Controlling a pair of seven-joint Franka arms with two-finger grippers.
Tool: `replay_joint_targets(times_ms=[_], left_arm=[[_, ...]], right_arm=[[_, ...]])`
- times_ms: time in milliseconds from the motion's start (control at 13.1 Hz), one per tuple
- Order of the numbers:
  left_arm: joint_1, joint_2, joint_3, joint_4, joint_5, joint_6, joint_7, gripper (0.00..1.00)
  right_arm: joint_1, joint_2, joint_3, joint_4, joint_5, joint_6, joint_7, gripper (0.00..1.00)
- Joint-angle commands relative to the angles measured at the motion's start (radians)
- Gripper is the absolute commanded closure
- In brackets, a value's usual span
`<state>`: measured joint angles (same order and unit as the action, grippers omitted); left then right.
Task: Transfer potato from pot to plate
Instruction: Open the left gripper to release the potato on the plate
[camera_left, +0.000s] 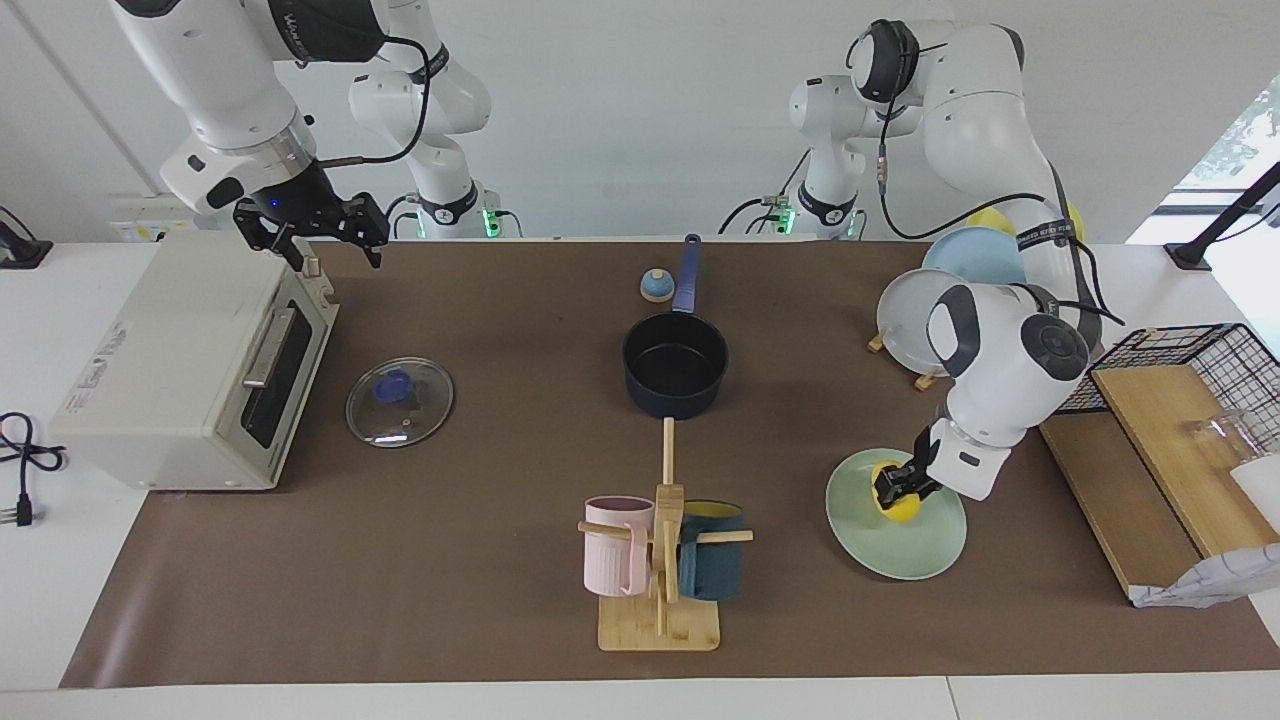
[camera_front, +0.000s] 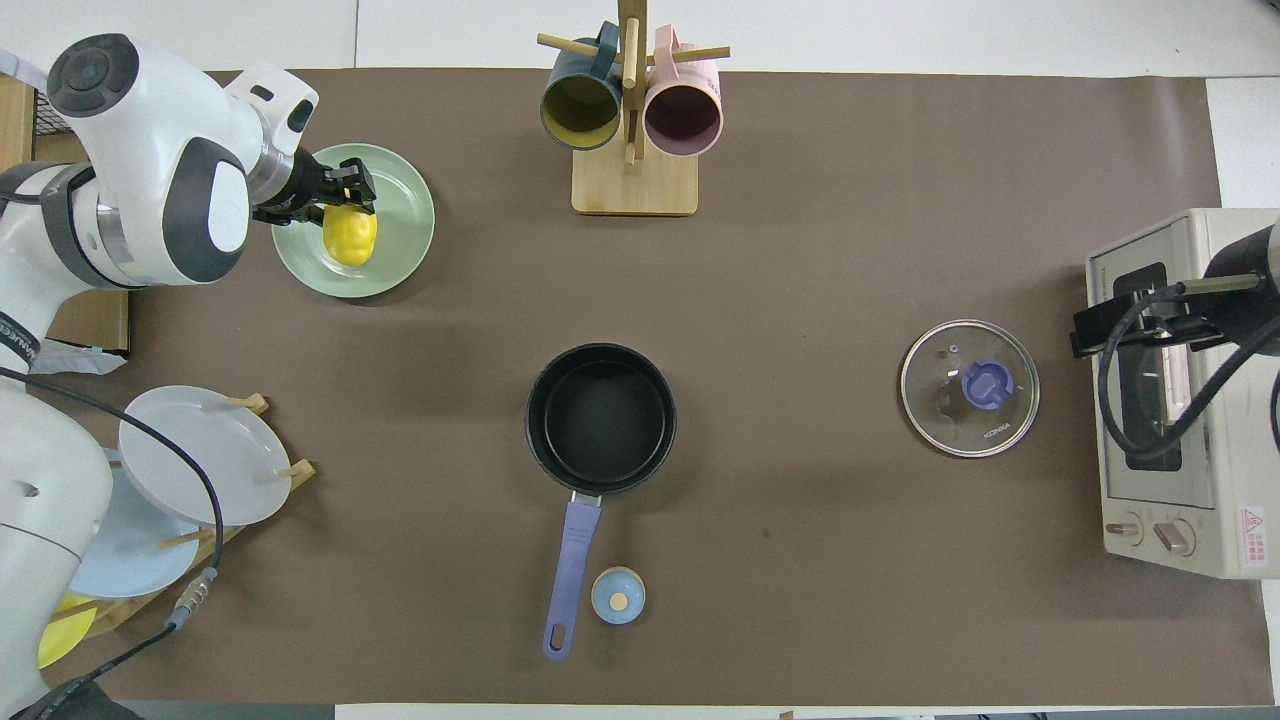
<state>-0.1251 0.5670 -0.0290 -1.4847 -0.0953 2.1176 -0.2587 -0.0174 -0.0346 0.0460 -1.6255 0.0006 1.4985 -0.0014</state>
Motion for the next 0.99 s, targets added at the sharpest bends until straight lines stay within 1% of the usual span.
replay_joint_targets(times_ms=[0, 153, 229, 306, 459, 612, 918], left_arm=[[-0.004, -0.016, 0.004, -0.040, 0.019, 0.035, 0.012, 1.00], [-0.004, -0.016, 0.004, -0.040, 0.019, 0.028, 0.016, 1.00], [-0.004, -0.016, 0.004, -0.039, 0.019, 0.027, 0.016, 0.38], [-0.004, -0.019, 0.004, -0.028, 0.020, 0.010, 0.016, 0.00], [0.005, -0.038, 0.006, 0.003, 0.022, -0.016, 0.016, 0.00], [0.033, -0.119, 0.008, 0.004, 0.010, -0.066, 0.016, 0.00], [0.051, -0.303, 0.018, 0.006, 0.014, -0.263, 0.004, 0.00]], right_arm=[[-0.021, -0.008, 0.006, -0.017, -0.002, 0.011, 0.009, 0.00], [-0.021, -0.010, 0.005, -0.014, -0.002, 0.009, 0.009, 0.00], [-0.021, -0.014, 0.005, -0.016, -0.001, 0.006, 0.009, 0.00], [-0.021, -0.018, 0.002, -0.014, -0.001, -0.004, 0.009, 0.00], [-0.021, -0.021, -0.027, -0.013, 0.001, -0.026, 0.011, 0.00], [-0.021, -0.021, -0.054, -0.013, 0.001, -0.027, 0.006, 0.00], [-0.021, -0.021, -0.063, -0.014, 0.001, -0.023, 0.003, 0.00]])
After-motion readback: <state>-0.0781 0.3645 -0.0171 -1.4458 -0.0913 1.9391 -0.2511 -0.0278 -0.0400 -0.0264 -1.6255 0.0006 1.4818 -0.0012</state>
